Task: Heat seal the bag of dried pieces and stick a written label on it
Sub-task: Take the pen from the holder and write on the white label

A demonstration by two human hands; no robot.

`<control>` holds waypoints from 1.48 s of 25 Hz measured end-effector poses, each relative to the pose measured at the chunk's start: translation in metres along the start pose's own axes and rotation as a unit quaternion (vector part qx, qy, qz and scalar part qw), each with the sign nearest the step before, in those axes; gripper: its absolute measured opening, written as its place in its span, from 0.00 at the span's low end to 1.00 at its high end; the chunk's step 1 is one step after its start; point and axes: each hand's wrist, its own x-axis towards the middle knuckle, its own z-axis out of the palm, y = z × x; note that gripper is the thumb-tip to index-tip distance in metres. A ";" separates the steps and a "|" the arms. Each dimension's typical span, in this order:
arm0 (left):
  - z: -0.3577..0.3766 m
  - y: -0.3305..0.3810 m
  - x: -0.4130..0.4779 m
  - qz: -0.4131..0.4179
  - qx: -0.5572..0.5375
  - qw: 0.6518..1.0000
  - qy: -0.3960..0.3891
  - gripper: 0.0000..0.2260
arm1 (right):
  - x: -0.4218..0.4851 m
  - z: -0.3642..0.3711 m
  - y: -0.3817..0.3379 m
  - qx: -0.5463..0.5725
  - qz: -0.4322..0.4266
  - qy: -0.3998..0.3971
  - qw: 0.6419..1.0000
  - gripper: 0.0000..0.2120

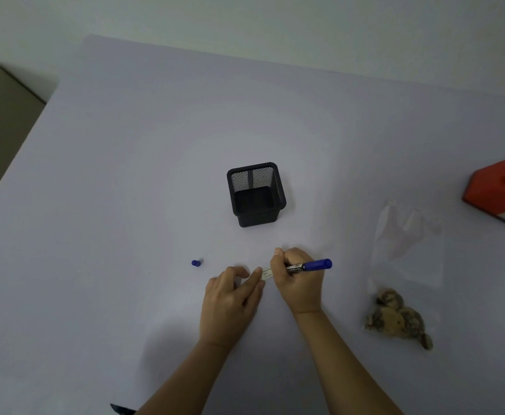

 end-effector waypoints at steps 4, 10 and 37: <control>0.000 0.000 0.000 -0.001 -0.002 1.000 -0.001 0.11 | 0.000 -0.001 0.000 -0.007 -0.003 0.005 1.000 0.17; -0.001 0.000 -0.001 -0.004 0.001 1.000 -0.006 0.12 | 0.000 -0.001 -0.001 -0.004 -0.005 0.006 1.000 0.16; -0.002 0.002 0.000 -0.007 0.003 1.000 -0.003 0.11 | -0.001 -0.001 0.001 -0.010 -0.010 0.009 1.000 0.16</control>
